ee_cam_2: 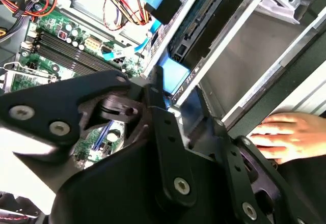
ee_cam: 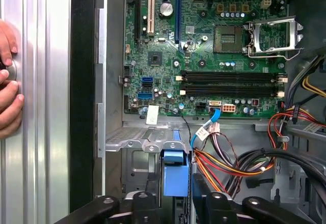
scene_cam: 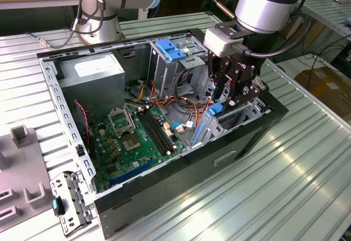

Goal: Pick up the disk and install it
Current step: 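Insert the disk into the insertion slot, then insert the first disk wire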

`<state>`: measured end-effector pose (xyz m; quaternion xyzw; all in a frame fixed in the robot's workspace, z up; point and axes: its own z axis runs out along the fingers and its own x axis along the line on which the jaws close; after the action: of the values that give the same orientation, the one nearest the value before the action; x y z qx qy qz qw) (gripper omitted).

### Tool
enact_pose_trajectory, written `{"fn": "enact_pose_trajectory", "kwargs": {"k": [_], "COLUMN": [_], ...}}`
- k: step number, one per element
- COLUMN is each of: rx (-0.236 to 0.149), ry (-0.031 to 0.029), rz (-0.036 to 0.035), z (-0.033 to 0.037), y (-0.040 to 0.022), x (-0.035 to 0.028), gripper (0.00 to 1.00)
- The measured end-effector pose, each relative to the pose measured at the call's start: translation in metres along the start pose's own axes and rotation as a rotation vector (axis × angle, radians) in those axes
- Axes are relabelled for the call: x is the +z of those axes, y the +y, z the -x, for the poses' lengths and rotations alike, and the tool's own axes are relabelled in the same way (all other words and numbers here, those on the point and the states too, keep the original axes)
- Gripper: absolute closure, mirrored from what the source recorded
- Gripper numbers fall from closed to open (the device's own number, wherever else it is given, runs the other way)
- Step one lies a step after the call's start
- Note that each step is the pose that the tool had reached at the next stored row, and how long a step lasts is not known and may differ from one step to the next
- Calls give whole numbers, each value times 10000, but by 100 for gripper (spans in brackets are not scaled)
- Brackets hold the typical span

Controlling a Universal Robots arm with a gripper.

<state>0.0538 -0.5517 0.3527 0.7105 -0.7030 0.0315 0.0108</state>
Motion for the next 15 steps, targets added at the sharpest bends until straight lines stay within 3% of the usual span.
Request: {"fn": "enact_pose_trajectory", "kwargs": {"k": [3,6,7,15], "rx": [0,0,-1,0], "ry": [-1,-2,-1,-1], "rz": [0,0,0,0], "z": [0,0,0,-1], "y": [0,0,0,0], "x": [1,2,2,9], "gripper": [76,82,89,89]}}
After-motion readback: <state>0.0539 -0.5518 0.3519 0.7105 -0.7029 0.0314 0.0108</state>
